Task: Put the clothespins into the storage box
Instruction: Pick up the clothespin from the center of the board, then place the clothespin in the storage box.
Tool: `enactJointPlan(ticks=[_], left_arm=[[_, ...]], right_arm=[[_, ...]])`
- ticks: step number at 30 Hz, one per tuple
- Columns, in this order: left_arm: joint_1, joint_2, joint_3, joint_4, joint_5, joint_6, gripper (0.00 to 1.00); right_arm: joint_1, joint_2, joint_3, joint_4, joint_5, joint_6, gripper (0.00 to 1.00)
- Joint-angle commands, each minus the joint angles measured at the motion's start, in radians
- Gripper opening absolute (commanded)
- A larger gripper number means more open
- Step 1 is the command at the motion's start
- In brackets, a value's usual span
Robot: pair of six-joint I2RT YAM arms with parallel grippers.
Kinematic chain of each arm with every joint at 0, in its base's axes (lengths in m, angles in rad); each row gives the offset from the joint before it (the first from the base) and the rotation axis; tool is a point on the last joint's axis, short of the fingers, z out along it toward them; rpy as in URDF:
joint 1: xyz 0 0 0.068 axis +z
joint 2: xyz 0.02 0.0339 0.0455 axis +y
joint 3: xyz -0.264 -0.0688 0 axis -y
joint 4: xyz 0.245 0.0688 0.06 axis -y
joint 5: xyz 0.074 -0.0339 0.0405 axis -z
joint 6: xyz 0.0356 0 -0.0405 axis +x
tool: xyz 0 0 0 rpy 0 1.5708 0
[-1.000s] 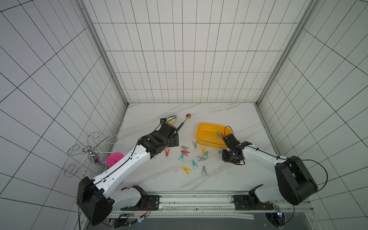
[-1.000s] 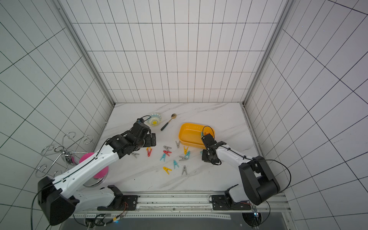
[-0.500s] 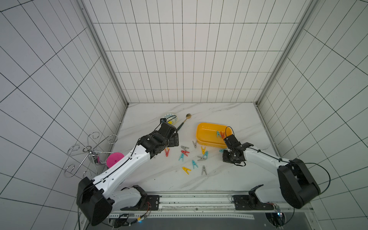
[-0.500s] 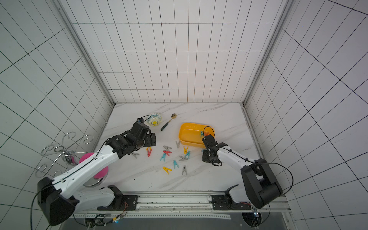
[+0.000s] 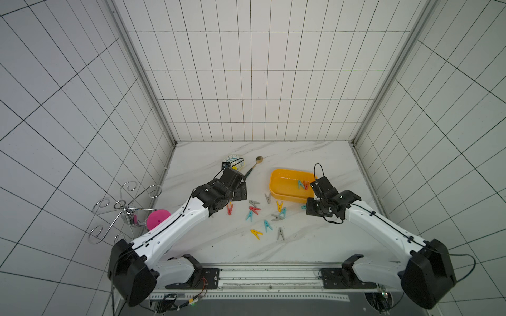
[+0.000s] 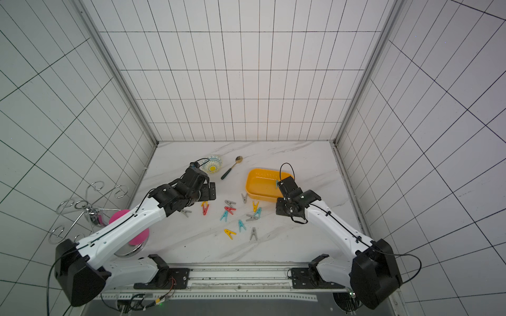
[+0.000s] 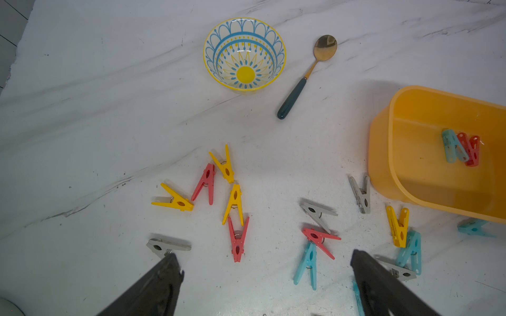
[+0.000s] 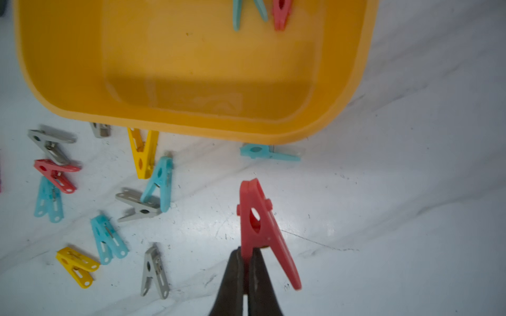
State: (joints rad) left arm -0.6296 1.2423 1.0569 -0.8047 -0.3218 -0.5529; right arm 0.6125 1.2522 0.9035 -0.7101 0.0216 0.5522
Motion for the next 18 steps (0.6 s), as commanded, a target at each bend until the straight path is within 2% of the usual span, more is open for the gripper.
enactJointPlan(ticks=[1,9,18], left_arm=[[-0.005,0.014,0.029,0.017,-0.011,0.008,0.98],[-0.004,0.049,0.050,0.019,-0.030,0.020,0.98],[-0.005,0.103,0.085,0.003,-0.045,0.031,0.98]], right_arm=[[0.005,0.113,0.146,-0.017,0.041,-0.065,0.05],[-0.050,0.457,0.438,-0.013,0.002,-0.176,0.06],[-0.112,0.685,0.576,0.033,-0.064,-0.174,0.07]])
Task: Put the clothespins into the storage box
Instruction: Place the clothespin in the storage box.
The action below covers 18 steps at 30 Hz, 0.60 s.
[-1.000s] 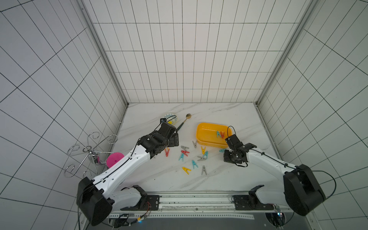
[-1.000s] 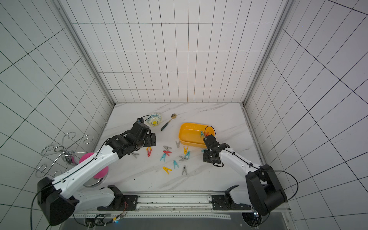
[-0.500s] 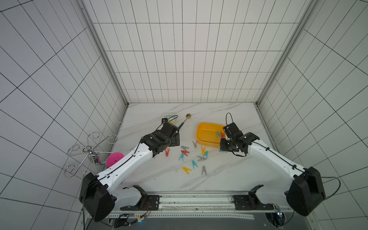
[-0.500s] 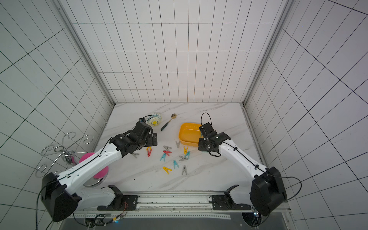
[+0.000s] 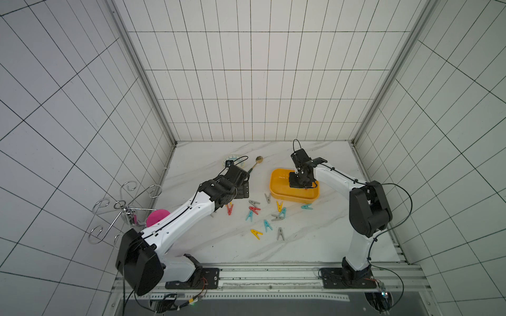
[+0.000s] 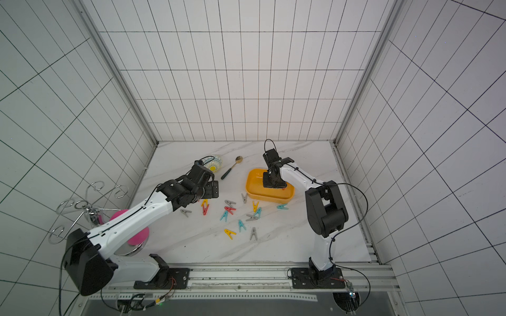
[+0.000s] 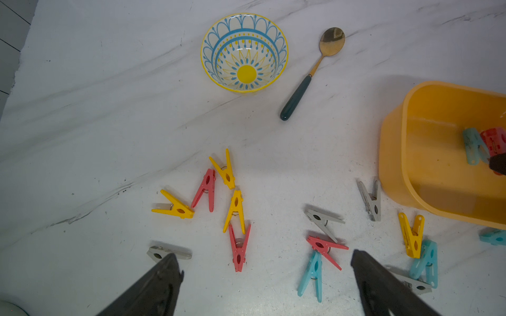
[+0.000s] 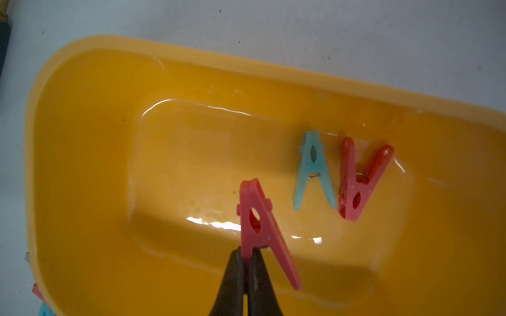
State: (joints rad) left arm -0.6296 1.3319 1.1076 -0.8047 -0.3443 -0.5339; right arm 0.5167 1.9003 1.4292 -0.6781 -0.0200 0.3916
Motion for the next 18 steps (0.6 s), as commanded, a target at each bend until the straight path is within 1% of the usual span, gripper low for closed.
enactJointPlan(ticks=[1,7,11,14,18], left_arm=[[-0.004,0.016,0.033,0.003,-0.026,0.013,0.98],[-0.004,0.039,0.041,-0.002,-0.030,0.029,0.98],[-0.004,0.041,0.040,-0.003,-0.033,0.032,0.98],[-0.005,0.040,0.040,-0.005,-0.025,0.034,0.98],[-0.004,0.033,0.030,-0.006,-0.027,0.033,0.98]], right_arm=[[-0.022,0.051,0.057,0.006,-0.023,-0.012,0.07],[-0.058,0.099,0.076,0.013,-0.029,-0.007,0.09],[-0.060,0.098,0.080,0.015,-0.035,-0.012,0.15],[-0.059,0.070,0.076,0.016,-0.050,-0.010,0.21],[-0.058,-0.017,0.051,0.010,-0.060,-0.007,0.27]])
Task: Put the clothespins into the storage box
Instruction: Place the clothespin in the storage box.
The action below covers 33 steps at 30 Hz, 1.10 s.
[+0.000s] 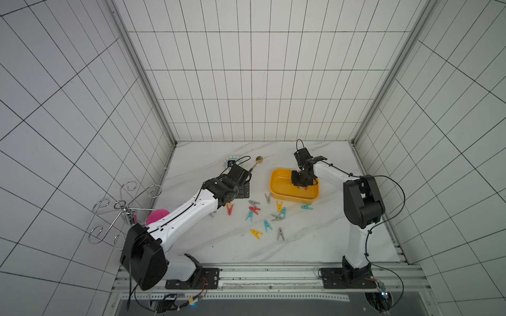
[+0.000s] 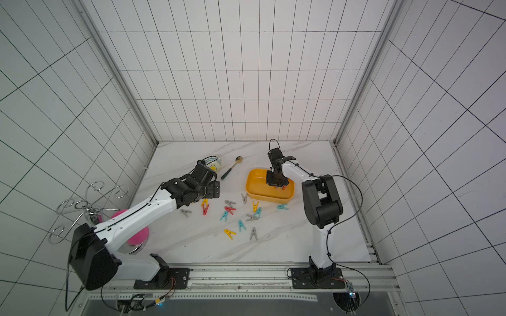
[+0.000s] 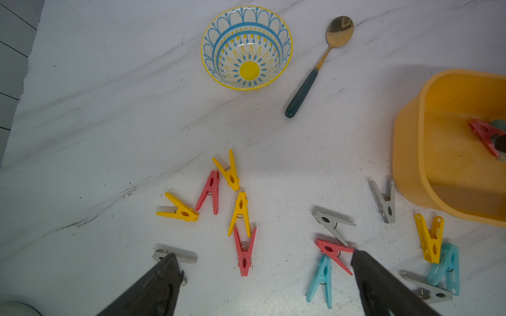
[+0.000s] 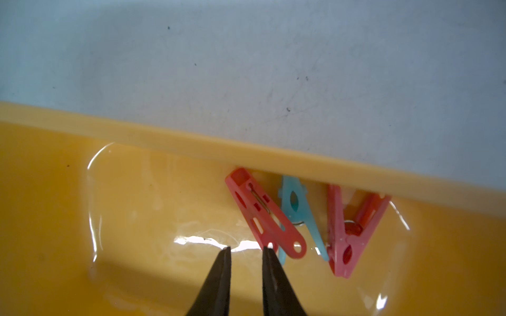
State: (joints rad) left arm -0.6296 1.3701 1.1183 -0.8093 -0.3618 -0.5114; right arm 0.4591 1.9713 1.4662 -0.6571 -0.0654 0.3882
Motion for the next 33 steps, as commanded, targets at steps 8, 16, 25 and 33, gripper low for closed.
enactJointPlan(ticks=[8,16,25,33], left_arm=[[-0.004,-0.033,0.006,0.010,0.014,-0.010,0.98],[-0.004,-0.053,-0.023,0.002,-0.030,-0.001,0.98],[-0.004,-0.094,-0.032,-0.014,-0.037,-0.004,0.98],[-0.005,-0.117,-0.028,-0.022,-0.036,-0.004,0.98]], right_arm=[[-0.024,-0.356,-0.204,-0.062,0.027,0.003,0.33],[-0.043,-0.670,-0.531,-0.089,0.024,0.050,0.41],[-0.014,-0.789,-0.761,0.084,-0.051,0.055,0.58],[-0.011,-0.688,-0.816,0.248,0.004,0.013,0.63]])
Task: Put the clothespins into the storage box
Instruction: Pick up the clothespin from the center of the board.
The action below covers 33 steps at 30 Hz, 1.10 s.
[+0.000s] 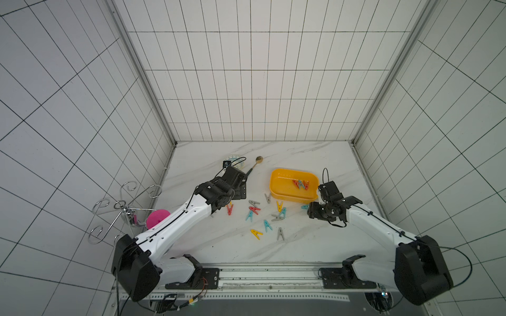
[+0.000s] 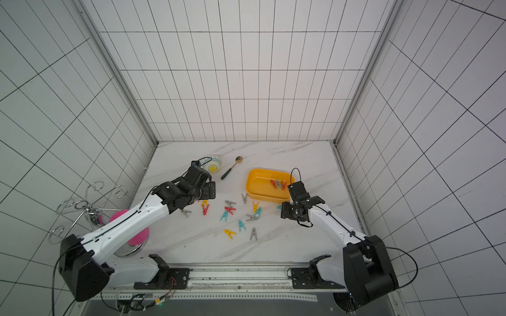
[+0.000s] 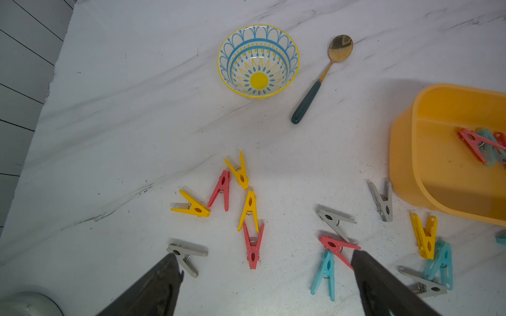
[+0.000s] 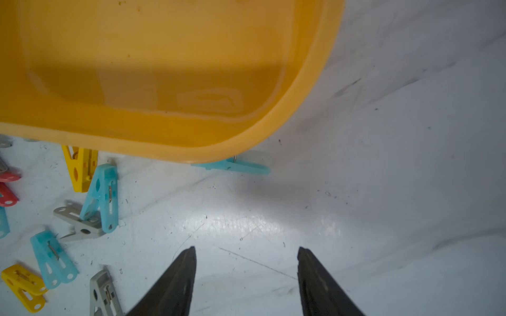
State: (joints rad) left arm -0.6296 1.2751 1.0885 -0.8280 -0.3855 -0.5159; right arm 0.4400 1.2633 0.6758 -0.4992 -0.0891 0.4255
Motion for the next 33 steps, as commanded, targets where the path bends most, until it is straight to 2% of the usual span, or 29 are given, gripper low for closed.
enactJointPlan(ticks=[1,12,19,23,33], left_arm=[[-0.005,-0.026,0.005,-0.006,-0.012,0.002,0.98],[-0.005,-0.049,-0.010,0.024,-0.034,0.017,0.99],[-0.005,-0.044,-0.016,0.042,-0.037,0.024,0.99],[-0.004,-0.032,-0.013,0.046,-0.038,0.026,0.99],[-0.004,-0.045,-0.027,0.029,-0.041,0.013,0.99]], right_arm=[[0.008,0.033,-0.028,0.109,0.029,-0.032,0.64],[-0.001,0.195,0.024,0.203,-0.005,-0.108,0.65],[-0.004,0.246,0.046,0.224,-0.035,-0.155,0.65],[0.004,0.253,0.047,0.218,-0.067,-0.162,0.60],[0.050,0.242,0.046,0.171,-0.072,-0.147,0.41]])
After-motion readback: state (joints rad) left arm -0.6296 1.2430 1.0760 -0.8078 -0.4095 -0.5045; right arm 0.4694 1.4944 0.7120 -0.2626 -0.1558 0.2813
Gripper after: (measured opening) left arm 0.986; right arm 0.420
